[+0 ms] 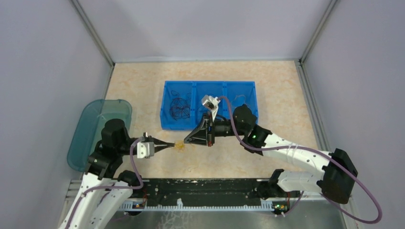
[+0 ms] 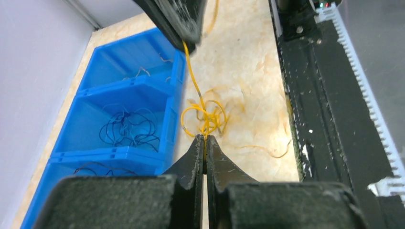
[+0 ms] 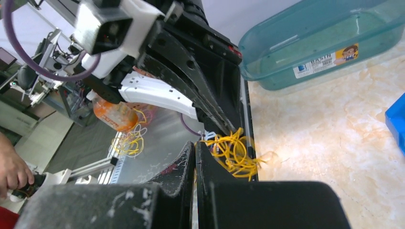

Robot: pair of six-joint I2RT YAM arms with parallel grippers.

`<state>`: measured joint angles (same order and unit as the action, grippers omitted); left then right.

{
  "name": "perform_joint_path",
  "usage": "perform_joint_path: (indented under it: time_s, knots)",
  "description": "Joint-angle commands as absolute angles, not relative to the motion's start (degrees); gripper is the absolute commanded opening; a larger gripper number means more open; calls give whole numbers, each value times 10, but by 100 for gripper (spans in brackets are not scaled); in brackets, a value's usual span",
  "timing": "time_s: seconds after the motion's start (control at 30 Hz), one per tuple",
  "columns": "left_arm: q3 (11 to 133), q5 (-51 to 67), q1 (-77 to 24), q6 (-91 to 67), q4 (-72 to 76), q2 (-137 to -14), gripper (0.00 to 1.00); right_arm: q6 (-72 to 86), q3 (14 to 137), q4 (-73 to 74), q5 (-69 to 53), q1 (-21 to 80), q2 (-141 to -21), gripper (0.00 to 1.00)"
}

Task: Untangle the cables
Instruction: Untie the cable.

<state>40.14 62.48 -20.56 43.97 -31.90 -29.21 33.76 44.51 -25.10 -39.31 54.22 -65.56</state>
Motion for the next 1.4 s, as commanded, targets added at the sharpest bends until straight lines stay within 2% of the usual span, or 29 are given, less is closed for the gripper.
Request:
perform_joint_path:
  time_s: [0.0,0.07,0.1,0.4,0.53,0.63,0.87,1.2,1.3,1.37]
  knots:
    - [389,574,-207,494,-391,-278,19,345,462,-317,-413,529,-602,0]
    - [403,560,-207,434,-353,-274,53,339,468,-298,-416,529,-605,0]
    - [412,561,-207,400,-332,-274,60,338,470,-295,-419,530,-609,0]
    - [500,683,-207,262,-286,-325,76,357,472,-316,-443,531,-634,0]
    - [525,742,-207,215,-289,-358,74,351,479,-312,-445,538,-642,0]
    - [520,742,-207,217,-295,-371,71,339,493,-297,-445,545,-650,0]
    - [488,730,-207,207,-279,-386,58,313,525,-269,-432,569,-676,0]
    - [473,732,-207,207,-272,-377,44,314,563,-286,-426,598,-728,0]
    - [468,729,-208,208,-272,-371,35,318,566,-293,-425,601,-736,0]
    - [465,725,-207,212,-272,-366,23,318,566,-292,-425,602,-738,0]
